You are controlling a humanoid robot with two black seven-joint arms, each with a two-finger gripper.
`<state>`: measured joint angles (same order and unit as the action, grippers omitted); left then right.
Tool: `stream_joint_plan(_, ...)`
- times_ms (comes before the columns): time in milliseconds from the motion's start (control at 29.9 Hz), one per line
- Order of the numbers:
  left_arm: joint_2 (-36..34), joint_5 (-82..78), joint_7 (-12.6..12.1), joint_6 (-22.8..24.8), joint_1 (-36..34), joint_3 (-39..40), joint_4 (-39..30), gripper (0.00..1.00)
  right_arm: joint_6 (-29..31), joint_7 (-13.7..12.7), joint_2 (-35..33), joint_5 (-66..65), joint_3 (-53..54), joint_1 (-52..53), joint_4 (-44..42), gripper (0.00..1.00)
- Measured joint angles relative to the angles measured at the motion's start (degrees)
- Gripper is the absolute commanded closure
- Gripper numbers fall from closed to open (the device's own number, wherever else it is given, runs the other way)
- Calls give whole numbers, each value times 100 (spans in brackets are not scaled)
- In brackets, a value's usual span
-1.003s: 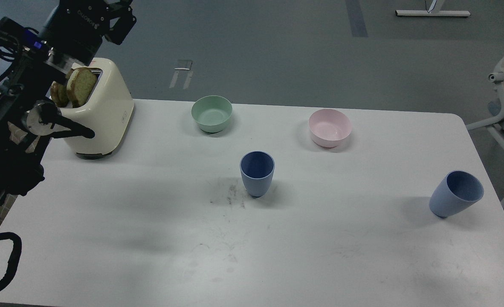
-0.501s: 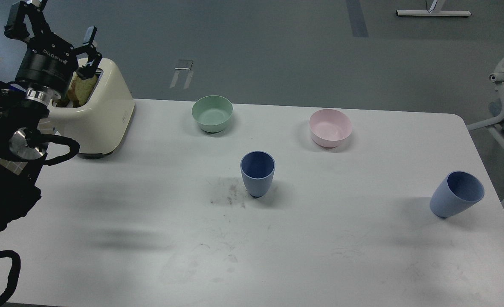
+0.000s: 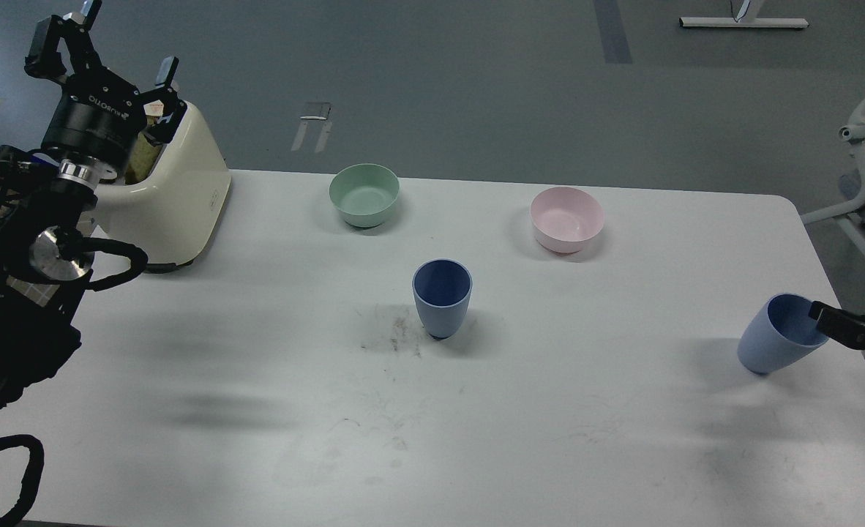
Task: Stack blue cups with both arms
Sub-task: 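Reach the right gripper to the other blue cup and grasp it, then lift the blue cup with the right gripper over the centered cup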
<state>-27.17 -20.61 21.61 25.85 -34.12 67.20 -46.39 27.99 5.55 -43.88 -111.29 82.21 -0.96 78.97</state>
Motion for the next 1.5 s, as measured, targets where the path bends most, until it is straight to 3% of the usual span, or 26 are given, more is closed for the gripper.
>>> stream_joint_plan(134,1,-17,0,-1,-1,-14,-13,2,0,-135,123,-20,-48,10,-16,58)
stream_joint_plan(267,1,-35,0,-1,-6,-19,-19,2,0,-267,185,-22,-138,16,-23,70)
stream_joint_plan(334,1,-40,-9,-2,-6,-21,-19,2,0,-280,222,-21,-149,21,-23,85)
stream_joint_plan(435,0,-47,-19,-9,-6,-23,-23,2,0,-283,249,-10,-151,30,-6,99)
stream_joint_plan(836,-86,-55,-43,-10,-23,-14,-56,2,4,-253,235,59,141,226,123,100)
stream_joint_plan(1103,-84,-66,-47,0,-58,-13,-123,2,2,-236,260,624,432,1684,451,100)
stream_joint_plan(1237,-84,-72,-60,0,-79,-19,-126,2,0,-275,573,679,-220,2696,619,100)
stream_joint_plan(1504,-86,-74,-199,8,-81,-23,-126,2,0,-429,1538,645,-2734,4453,654,100)
